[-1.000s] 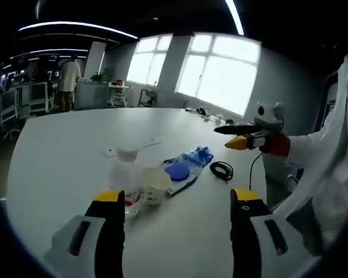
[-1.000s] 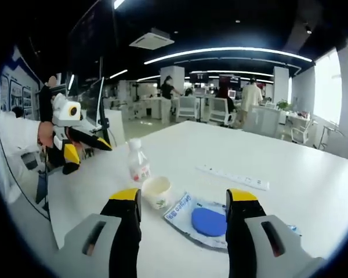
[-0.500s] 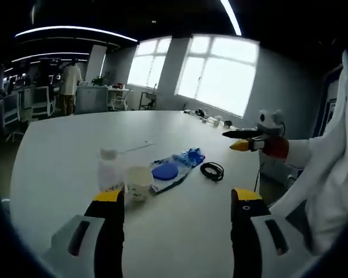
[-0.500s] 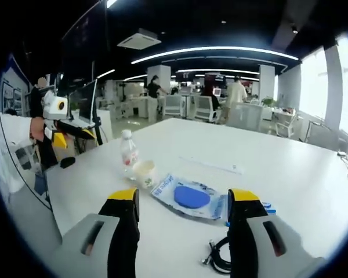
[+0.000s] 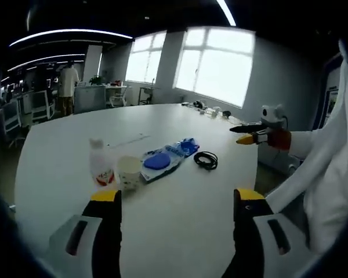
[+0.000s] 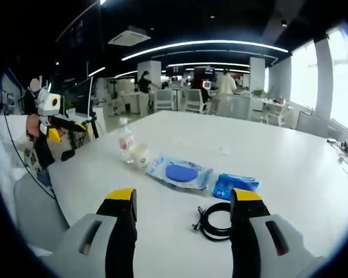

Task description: Arrange the tabletop items into an orderly group along one side of the table until the central work area is clear of visible clutter.

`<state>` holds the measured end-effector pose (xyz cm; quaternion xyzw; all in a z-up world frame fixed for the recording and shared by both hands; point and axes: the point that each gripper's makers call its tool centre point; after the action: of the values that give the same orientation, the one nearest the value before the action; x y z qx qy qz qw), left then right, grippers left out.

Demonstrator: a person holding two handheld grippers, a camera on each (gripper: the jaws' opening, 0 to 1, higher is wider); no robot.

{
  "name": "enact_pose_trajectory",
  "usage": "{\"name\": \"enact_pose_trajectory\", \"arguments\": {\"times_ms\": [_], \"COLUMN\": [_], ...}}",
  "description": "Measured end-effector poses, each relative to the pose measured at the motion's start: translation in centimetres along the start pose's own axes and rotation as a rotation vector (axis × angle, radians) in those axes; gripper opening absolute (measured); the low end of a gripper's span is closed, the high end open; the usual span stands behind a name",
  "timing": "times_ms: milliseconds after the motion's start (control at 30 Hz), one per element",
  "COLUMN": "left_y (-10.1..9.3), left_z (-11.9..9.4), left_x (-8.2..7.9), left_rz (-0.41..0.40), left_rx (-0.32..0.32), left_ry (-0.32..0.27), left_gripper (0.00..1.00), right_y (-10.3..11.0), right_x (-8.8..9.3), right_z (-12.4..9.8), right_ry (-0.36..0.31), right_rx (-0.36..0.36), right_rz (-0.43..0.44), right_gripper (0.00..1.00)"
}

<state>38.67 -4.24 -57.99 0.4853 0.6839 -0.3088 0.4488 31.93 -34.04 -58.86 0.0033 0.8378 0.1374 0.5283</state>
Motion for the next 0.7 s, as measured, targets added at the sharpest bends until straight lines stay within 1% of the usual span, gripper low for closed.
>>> {"name": "enact_pose_trajectory", "arguments": {"times_ms": [100,233,333,467,600,700], "left_y": [-0.4,-1.0,-1.8,-2.5,-2.8,-2.9], "left_z": [-0.4,-0.9,-1.2,-1.6,-1.7,-1.8], "left_x": [0.6,2.0,3.4,4.5,5.2,5.3], "left_rz": [-0.015,-0.017,-0.025,-0.049,-0.058,-0.064], "left_rx": [-0.011,-0.024,-0.023,-0.028,-0.03,-0.033], "left_ry": [0.004,0.04,0.072,0.079,0.093,0.09], "left_gripper": [0.82,0.84,0.85,0.85,0.85,0.85], "right_y": [-0.2,-0.5,-0.8,-0.8,-0.8,-0.7], "right_x": [1.1,2.2,3.3,4.4,5.2,5.4], "right_z": [-0.8,-1.9,-2.5,-3.3,-3.8,-4.0], "right_ry": [0.018,0.03,0.047,0.071,0.085,0.09], "right_rx": [0.009,0.022,0.029,0.034,0.042,0.044], "right_rz": [0.012,0.031,0.047,0.052,0.06,0.063], "right_gripper": [0.66,0.67,0.69,0.69,0.69,0.69]}}
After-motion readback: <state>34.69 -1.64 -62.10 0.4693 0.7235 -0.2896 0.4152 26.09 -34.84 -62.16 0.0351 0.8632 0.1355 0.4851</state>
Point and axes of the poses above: the point that each gripper's makers call its tool centre point, and the gripper's own axes: z roughly forward along the fingers, y roughly to its left, x roughly out of its underside, and after that the axes turned 14 degrees about z, right-handed
